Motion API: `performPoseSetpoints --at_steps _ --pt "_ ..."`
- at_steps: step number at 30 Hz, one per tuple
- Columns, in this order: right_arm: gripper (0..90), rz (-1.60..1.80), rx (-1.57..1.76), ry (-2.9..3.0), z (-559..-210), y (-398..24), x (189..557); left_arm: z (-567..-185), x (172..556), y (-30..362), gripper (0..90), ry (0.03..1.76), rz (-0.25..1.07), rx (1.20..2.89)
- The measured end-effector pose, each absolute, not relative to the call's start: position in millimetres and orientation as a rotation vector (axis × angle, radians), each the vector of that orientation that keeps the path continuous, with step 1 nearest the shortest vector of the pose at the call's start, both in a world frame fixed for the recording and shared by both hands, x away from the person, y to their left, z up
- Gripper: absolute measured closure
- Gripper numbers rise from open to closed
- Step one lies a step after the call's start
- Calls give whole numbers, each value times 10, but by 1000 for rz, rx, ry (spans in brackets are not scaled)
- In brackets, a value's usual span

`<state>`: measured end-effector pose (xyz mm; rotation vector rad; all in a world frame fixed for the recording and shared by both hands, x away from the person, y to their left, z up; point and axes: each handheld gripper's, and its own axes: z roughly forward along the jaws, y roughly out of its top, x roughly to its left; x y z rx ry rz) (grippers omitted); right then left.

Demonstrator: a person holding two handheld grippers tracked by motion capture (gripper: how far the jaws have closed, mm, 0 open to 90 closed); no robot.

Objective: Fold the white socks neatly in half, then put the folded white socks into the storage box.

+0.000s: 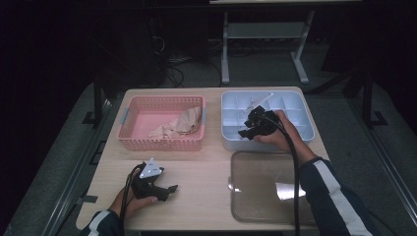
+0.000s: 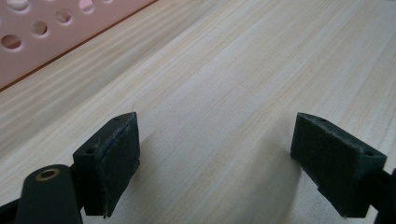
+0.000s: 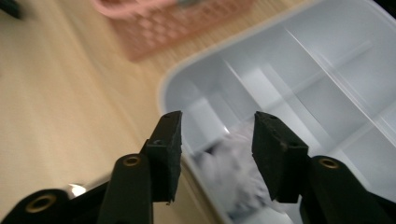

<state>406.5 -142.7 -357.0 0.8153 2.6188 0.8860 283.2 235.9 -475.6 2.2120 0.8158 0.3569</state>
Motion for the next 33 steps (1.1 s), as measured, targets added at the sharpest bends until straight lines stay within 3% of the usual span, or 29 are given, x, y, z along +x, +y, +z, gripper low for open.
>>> performPoseSetpoints --at_steps 9,16,24,28,30,33 --pt "398 1088 508 2617 -3572 -1079 3466 -4753 2840 2356 146 817 356 2213" --pt "355 1103 383 2692 -3981 -778 3121 -4755 2840 2370 147 845 364 2202" --pt "311 1088 342 2761 -4450 -525 2995 -4692 2885 2396 160 889 378 2248" --pt "301 1094 348 2777 -4510 -477 2943 -4564 2876 2445 161 875 404 2223" --pt "291 1088 340 2785 -4523 -475 2927 -4464 2877 2481 216 874 437 2188" --pt "289 1104 374 2796 -4537 -514 2925 -4298 2914 2550 203 895 478 2139"
